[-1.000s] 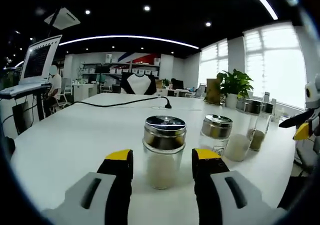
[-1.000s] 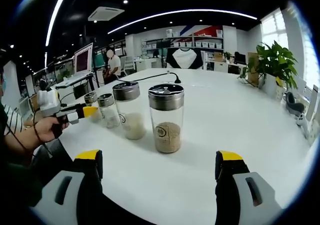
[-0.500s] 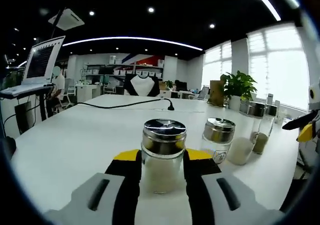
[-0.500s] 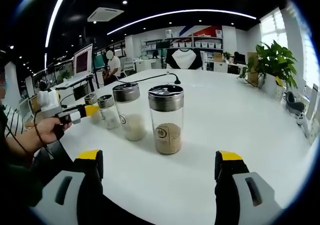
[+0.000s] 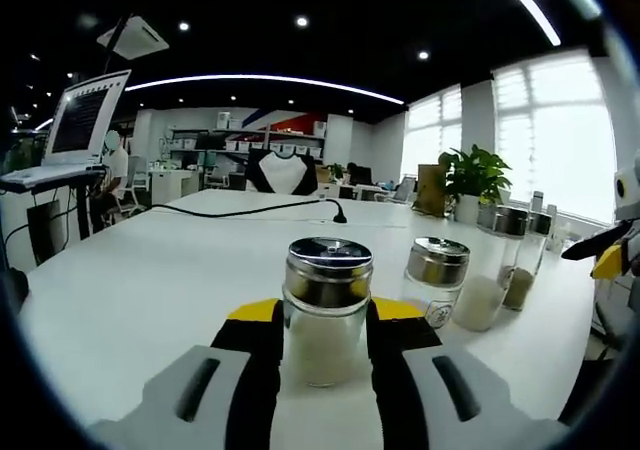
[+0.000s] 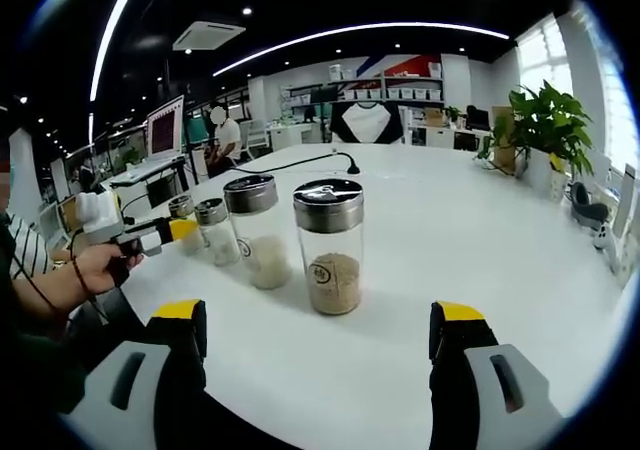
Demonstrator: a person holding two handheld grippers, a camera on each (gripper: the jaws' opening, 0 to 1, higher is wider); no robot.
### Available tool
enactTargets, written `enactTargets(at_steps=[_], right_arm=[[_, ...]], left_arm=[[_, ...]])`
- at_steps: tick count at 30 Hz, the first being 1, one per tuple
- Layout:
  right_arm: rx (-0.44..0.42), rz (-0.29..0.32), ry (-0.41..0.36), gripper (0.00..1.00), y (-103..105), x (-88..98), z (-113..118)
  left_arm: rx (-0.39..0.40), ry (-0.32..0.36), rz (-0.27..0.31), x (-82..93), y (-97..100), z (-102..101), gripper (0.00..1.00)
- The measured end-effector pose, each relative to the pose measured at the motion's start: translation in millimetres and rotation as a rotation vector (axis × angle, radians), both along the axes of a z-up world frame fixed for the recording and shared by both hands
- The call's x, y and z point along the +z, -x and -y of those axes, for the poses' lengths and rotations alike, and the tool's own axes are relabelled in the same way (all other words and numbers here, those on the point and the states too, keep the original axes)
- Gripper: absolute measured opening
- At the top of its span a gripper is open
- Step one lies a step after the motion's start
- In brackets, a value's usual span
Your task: Rotate the seasoning bottle until the label or dispensing opening points toward the visible target arrow and the bottle remains upright within the marked orientation range
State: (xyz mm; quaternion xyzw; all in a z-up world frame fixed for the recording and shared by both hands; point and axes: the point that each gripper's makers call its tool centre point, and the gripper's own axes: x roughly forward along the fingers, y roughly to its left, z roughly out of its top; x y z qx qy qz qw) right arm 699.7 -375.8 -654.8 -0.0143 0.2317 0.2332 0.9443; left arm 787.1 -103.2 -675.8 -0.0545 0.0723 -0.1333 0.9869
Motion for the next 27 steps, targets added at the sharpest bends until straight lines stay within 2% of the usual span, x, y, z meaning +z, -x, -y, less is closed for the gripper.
enactTargets(at_steps=[8, 13, 17, 27], right_arm=[[0.014, -0.005, -0.002, 0.95, 0.4, -1.6, -2.6], [0.026, -0.003, 0.011, 0.96, 1.1, -2.1, -3.6], [0.034, -0.006, 0.02, 0.96, 1.9, -3.4, -5.9], [0.029, -0.003, 0.02, 0.96, 1.8, -1.9, -5.3]], left_arm=[[-0.024, -0.022, 0.004, 0.3, 1.8, 1.4, 0.34], [-0.073, -0.007, 0.01, 0.3, 1.9, 1.0, 0.34], [-0.095, -0.036, 0.023, 0.6, 2.8, 2.4, 0.34], [-0.165, -0.043, 0.034, 0.5, 3.9, 2.9, 0.33]])
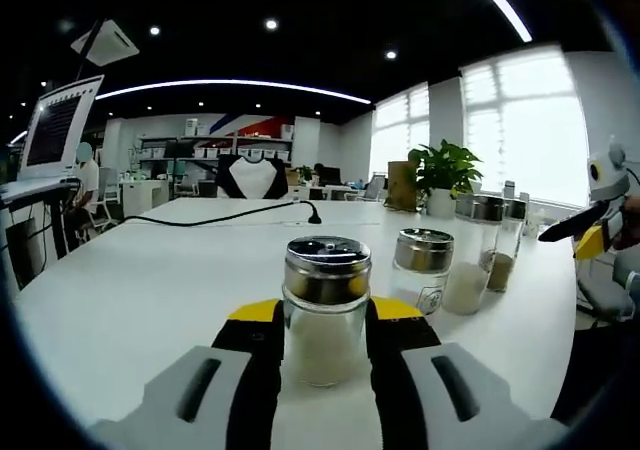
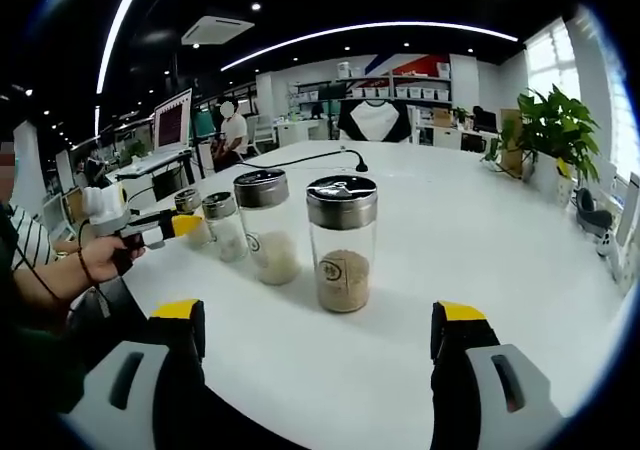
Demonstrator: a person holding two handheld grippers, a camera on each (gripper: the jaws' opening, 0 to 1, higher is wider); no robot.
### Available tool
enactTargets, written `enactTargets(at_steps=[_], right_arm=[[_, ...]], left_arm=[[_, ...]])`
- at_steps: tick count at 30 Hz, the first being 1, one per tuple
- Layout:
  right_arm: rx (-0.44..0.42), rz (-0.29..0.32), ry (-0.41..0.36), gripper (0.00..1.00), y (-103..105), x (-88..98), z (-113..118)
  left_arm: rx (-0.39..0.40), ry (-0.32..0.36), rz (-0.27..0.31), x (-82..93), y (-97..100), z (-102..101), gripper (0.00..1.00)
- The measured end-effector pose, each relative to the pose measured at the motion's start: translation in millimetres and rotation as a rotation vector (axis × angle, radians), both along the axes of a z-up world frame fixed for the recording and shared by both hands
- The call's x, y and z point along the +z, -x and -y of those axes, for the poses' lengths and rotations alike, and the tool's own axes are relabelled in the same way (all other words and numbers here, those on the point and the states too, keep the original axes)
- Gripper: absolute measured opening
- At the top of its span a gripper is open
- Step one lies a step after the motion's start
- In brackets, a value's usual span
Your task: Rotate the seasoning bottle until the label or dispensing opening points toward the visible target arrow and the bottle remains upright within the marked orientation range
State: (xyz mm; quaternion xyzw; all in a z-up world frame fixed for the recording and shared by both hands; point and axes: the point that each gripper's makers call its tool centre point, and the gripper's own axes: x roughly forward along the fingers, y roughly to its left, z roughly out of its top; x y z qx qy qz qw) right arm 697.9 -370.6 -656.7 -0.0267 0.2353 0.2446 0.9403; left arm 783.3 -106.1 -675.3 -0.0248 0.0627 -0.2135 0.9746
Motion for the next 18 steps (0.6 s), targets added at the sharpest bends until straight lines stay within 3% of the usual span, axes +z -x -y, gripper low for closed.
enactTargets(at_steps=[18], right_arm=[[0.0, 0.0, -0.01, 0.96, -1.6, 1.4, 0.1]], left_arm=[[-0.285, -0.047, 0.005, 0.7, 1.3, 7.9, 0.33]])
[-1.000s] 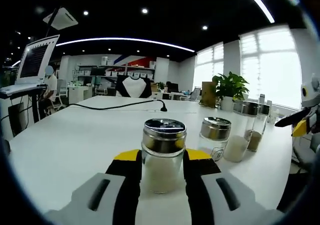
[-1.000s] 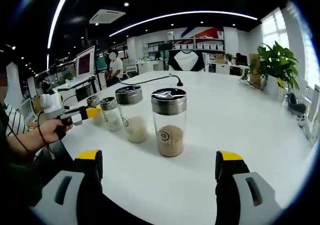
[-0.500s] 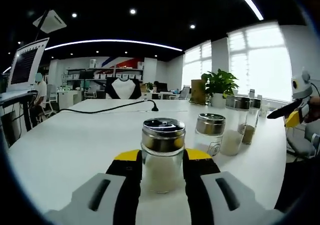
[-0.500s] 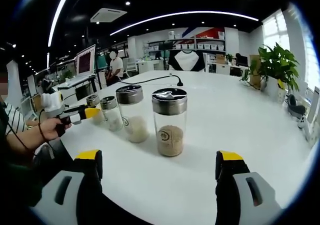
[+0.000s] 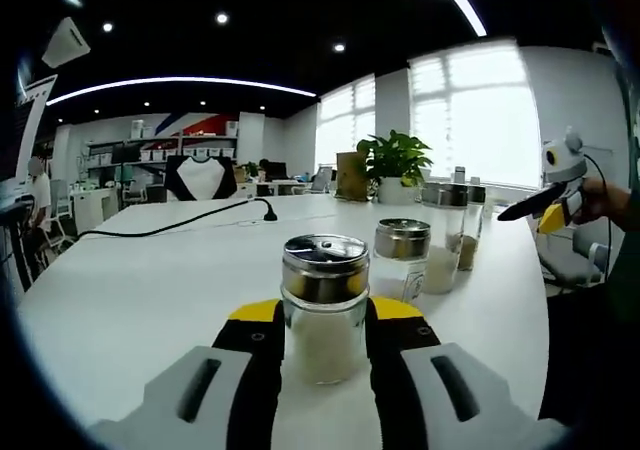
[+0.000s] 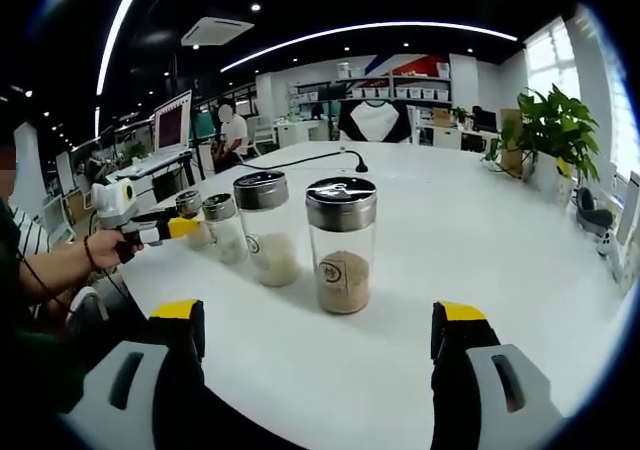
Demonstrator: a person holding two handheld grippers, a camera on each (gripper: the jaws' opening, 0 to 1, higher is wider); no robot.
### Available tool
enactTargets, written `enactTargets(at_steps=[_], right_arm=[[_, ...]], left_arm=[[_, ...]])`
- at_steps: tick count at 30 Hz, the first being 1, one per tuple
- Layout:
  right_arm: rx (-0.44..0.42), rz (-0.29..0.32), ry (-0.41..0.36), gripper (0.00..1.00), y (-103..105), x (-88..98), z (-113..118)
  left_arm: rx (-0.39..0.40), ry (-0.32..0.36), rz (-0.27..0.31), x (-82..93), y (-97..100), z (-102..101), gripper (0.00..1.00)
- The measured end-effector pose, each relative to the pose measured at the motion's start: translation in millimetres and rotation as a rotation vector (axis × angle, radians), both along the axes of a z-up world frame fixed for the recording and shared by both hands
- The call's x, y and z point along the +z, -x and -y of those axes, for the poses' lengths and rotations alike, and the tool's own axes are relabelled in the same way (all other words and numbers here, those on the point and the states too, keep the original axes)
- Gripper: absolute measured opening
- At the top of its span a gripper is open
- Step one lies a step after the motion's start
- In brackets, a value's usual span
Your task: Rotate the seasoning bottle until the label or dispensing opening points toward the visible target arrow and the bottle remains upright within the marked orientation range
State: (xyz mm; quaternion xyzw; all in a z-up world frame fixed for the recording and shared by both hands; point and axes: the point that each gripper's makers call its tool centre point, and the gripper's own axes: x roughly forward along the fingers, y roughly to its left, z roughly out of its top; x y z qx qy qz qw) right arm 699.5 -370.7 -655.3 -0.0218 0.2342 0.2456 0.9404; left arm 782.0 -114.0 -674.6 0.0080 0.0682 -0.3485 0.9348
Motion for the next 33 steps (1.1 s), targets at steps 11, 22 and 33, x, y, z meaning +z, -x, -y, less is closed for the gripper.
enactTargets(at_steps=[11, 22, 33], right_arm=[[0.001, -0.004, 0.003, 0.96, 0.8, -1.3, -0.3], [-0.001, -0.001, 0.007, 0.96, 0.2, 0.6, 0.8], [0.002, 0.008, 0.001, 0.96, -1.9, 2.6, 0.9]], left_arm=[[-0.19, -0.024, 0.0, 0.2, 3.0, 7.5, 0.33], [-0.297, -0.033, 0.002, -0.1, 3.7, 10.0, 0.33], [-0.452, -0.057, 0.008, -1.2, 2.0, 9.8, 0.33]])
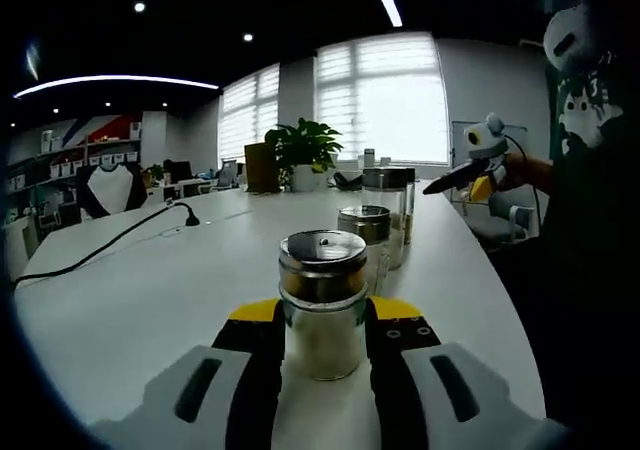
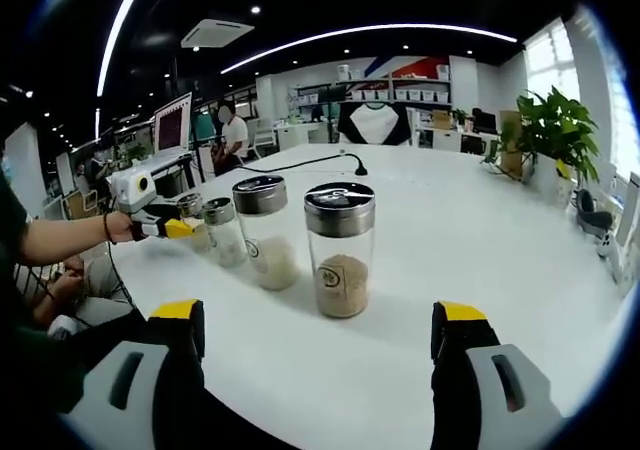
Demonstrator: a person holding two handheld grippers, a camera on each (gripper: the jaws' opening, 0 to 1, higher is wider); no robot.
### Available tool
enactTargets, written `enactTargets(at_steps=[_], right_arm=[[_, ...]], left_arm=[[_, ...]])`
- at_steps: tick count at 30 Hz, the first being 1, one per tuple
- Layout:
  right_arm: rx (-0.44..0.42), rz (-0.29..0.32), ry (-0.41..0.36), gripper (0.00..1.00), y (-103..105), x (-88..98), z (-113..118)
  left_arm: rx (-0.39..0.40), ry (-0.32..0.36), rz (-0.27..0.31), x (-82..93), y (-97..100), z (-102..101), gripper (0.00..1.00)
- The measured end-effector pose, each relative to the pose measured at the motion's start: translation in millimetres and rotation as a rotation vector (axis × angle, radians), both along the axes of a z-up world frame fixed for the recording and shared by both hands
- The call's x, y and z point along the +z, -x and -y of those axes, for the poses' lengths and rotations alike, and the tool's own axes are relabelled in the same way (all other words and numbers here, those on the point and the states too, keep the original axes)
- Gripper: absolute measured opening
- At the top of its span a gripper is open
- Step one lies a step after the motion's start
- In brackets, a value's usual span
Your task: Rotate the seasoning bottle until the label or dispensing opening points toward the visible target arrow and the bottle remains upright within the marked orientation range
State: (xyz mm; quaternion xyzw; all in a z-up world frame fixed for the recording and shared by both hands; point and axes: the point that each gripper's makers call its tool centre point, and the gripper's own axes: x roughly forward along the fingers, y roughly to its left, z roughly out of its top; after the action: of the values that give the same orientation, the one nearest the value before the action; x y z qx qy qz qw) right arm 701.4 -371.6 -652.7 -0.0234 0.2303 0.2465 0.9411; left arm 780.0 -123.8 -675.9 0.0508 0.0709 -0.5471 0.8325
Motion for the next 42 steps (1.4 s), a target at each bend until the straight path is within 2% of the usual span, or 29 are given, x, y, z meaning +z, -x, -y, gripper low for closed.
enactTargets(at_steps=[9, 16, 17, 18, 21, 23, 26, 29, 32, 35, 37, 39, 40, 42], right_arm=[[-0.013, -0.003, 0.0, 0.96, 1, -1.2, 5], [-0.017, -0.01, 0.001, 0.96, 2, -3.0, 7], [-0.018, -0.01, 0.001, 0.96, 2, -2.8, 7], [-0.02, -0.008, 0.001, 0.96, 2, -2.1, 8], [-0.021, -0.007, 0.001, 0.96, 3, -1.7, 8], [-0.02, -0.011, 0.001, 0.96, 3, -3.4, 8], [-0.022, -0.016, 0.001, 0.96, 3, -4.7, 9], [-0.027, -0.012, -0.002, 0.96, 3, -3.6, 10], [-0.029, -0.017, 0.0, 0.96, 3, -5.6, 11], [-0.031, -0.019, 0.002, 0.96, 4, -6.8, 12], [-0.033, -0.019, 0.0, 0.96, 4, -6.7, 13], [-0.034, -0.017, -0.003, 0.96, 4, -6.2, 13], [-0.034, -0.013, -0.006, 0.96, 3, -5.4, 12], [-0.032, -0.017, -0.004, 0.96, 4, -5.9, 12]], left_arm=[[-0.082, -0.006, -0.016, -0.3, 2.2, 0, 0.33], [-0.088, -0.012, -0.006, -0.5, 3.7, 1, 0.34], [-0.084, -0.034, -0.004, -2.4, 3.9, 0, 0.34], [-0.069, -0.071, 0.018, -4.8, 2.0, -2, 0.37], [-0.058, -0.049, -0.004, -2.7, 4.3, -2, 0.53], [-0.048, -0.048, -0.003, -2.5, 7.0, -3, 0.53], [-0.001, -0.007, -0.014, 2.2, 6.9, -5, 0.54], [0.044, 0.021, -0.001, 5.7, 7.5, -8, 0.53], [0.094, -0.022, 0.011, 0.4, 6.1, -12, 0.54], [0.134, -0.016, 0.005, 1.3, 7.9, -12, 0.54], [0.183, -0.015, 0.002, 3.0, 6.6, -14, 0.53], [0.275, -0.032, 0.009, 4.1, 0.4, -23, 0.51], [0.287, 0.019, 0.007, 11.2, 1.0, -22, 0.52], [0.302, 0.027, 0.016, 15.6, 4.6, -21, 0.53]])
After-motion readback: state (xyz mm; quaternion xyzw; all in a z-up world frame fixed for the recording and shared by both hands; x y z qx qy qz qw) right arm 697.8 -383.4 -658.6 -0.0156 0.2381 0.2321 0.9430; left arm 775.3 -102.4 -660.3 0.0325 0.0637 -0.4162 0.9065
